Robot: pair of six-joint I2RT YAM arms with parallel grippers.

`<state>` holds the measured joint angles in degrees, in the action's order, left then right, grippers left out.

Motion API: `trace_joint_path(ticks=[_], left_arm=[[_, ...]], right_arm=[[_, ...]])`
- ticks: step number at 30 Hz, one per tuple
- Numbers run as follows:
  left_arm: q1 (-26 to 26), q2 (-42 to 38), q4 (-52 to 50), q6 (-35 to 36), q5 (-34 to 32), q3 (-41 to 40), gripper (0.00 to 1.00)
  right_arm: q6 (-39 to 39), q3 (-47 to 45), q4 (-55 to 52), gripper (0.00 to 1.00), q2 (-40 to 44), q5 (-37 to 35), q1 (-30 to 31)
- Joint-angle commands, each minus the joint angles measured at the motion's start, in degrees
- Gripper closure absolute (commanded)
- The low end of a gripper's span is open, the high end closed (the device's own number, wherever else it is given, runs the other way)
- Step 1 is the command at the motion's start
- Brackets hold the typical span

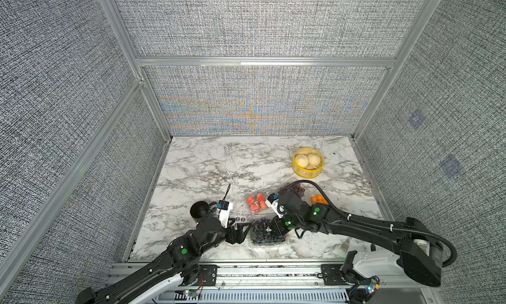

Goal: Label fruit boxes
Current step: Stick the label on the fruit box.

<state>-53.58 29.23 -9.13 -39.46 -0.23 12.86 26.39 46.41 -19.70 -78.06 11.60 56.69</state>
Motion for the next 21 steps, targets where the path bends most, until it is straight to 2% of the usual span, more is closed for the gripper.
trace_joint_path(ticks=[1,5,8,16,21], left_arm=[[-0.1,1.5,-1.2,-0.5,-3.4,-0.2,0.08],[0.0,3.0,-2.7,-1.1,-5.5,-0.1,0.08],[0.0,3.2,-1.8,-1.3,-4.7,-0.5,0.08],[0.0,1.5,-2.0,-1.0,-3.2,-0.1,0.08],[0.0,-0.4,-1.5,-1.0,-1.7,-0.9,0.08]], right_arm=[[-1.4,3.0,-6.0,1.0,-2.3,-7.8,2.0],[-1.6,4.0,-8.6,1.0,-3.8,-13.7,4.6],[-0.6,4.7,-12.9,1.0,-4.2,-21.1,7.0],[-0.4,7.6,-17.6,0.74,-6.8,-34.2,14.7],[0.1,7.2,-17.2,0.66,-7.5,-36.2,15.4]])
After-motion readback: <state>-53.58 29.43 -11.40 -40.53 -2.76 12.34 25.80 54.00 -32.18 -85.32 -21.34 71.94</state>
